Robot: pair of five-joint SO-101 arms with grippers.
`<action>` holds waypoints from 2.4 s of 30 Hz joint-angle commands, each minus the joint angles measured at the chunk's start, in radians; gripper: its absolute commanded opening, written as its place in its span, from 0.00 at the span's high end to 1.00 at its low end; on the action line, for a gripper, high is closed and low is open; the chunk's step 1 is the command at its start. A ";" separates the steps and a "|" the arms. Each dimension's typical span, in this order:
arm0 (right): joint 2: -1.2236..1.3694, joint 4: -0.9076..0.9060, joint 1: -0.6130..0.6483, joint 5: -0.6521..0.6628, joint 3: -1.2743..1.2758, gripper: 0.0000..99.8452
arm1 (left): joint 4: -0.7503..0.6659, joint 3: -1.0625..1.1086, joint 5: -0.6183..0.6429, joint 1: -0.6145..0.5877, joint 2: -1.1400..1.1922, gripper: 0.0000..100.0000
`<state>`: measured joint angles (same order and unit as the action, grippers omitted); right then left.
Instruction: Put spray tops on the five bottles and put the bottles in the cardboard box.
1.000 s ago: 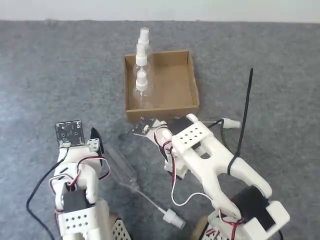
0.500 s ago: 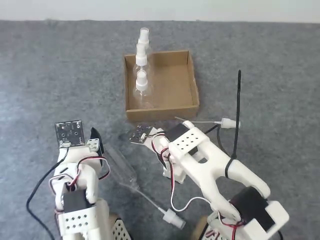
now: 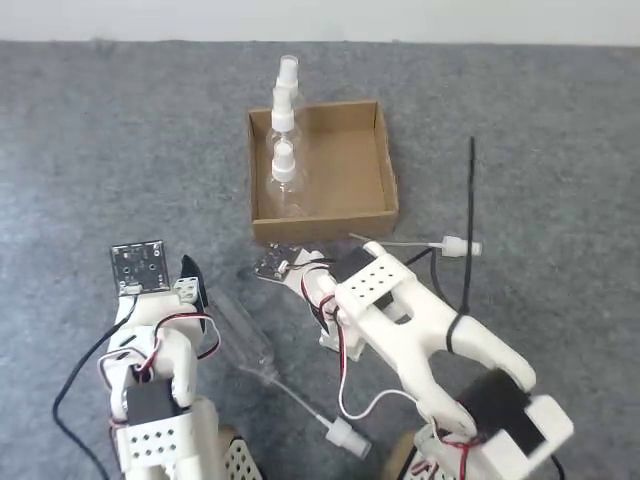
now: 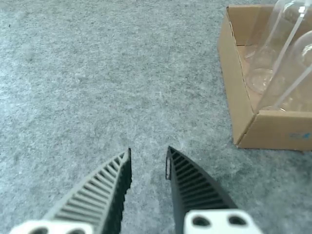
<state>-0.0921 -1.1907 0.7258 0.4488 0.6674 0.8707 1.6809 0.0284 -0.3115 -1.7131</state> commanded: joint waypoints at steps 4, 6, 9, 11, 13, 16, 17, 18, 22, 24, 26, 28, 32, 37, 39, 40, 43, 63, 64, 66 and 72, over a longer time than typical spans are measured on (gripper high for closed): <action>0.071 -0.068 0.004 -0.032 -0.126 0.75 | -0.028 -0.007 -0.005 -0.008 -0.014 0.89; 0.058 -0.085 0.004 -0.069 -0.140 0.75 | -0.028 -0.007 -0.005 -0.008 -0.014 0.89; 0.033 -0.096 0.004 -0.095 -0.140 0.75 | -0.028 -0.007 -0.005 -0.008 -0.014 0.89; 0.021 -0.117 0.005 -0.098 -0.141 0.75 | -0.028 -0.007 -0.005 -0.008 -0.014 0.89; 0.015 -0.125 0.005 -0.101 -0.141 0.74 | -0.028 -0.007 -0.005 -0.008 -0.014 0.89; 0.018 -0.124 0.005 -0.101 -0.141 0.74 | -0.028 -0.007 -0.005 -0.008 -0.014 0.89; 0.016 -0.124 0.005 -0.101 -0.143 0.74 | -0.028 -0.007 -0.005 -0.008 -0.014 0.89; 0.010 -0.124 0.007 -0.101 -0.143 0.74 | -0.028 -0.007 -0.005 -0.008 -0.014 0.89; 0.002 -0.127 0.007 -0.117 -0.158 0.74 | -0.028 -0.005 -0.005 -0.008 -0.014 0.89; -0.001 -0.125 0.005 -0.147 -0.166 0.74 | -0.028 -0.005 -0.005 -0.008 -0.014 0.89; 0.008 -0.127 0.008 -0.167 -0.184 0.75 | -0.028 -0.005 -0.005 -0.008 -0.014 0.89; 0.010 -0.127 0.007 -0.172 -0.189 0.75 | -0.028 -0.005 -0.005 -0.008 -0.014 0.89; 0.002 -0.139 0.005 -0.172 -0.186 0.75 | -0.028 -0.005 -0.005 -0.008 -0.014 0.89; 0.010 -0.162 0.004 -0.173 -0.189 0.82 | -0.028 -0.005 -0.005 -0.008 -0.014 0.89; 0.012 -0.163 0.004 -0.173 -0.186 0.82 | -0.028 -0.005 -0.005 -0.008 -0.014 0.89; 0.012 -0.163 0.004 -0.173 -0.186 0.82 | -0.028 -0.005 -0.005 -0.008 -0.014 0.89; 0.010 -0.179 0.004 -0.173 -0.186 0.82 | -0.028 -0.005 -0.005 -0.008 -0.014 0.89; -0.174 -0.282 0.001 -0.172 -0.186 0.94 | -0.028 -0.005 -0.005 -0.006 -0.014 0.89; -0.211 -0.295 -0.008 -0.172 -0.186 0.94 | -0.028 -0.005 -0.005 -0.006 -0.014 0.89; -0.274 -0.312 -0.042 -0.173 -0.186 0.94 | -0.028 -0.005 -0.005 -0.006 -0.014 0.89; -0.433 -0.314 -0.208 -0.175 -0.184 0.95 | -0.018 -0.005 -0.157 -0.006 -0.014 0.89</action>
<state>-0.3943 -1.4914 0.6276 0.2846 0.5370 0.8707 1.6809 -0.0192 -0.3115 -1.7131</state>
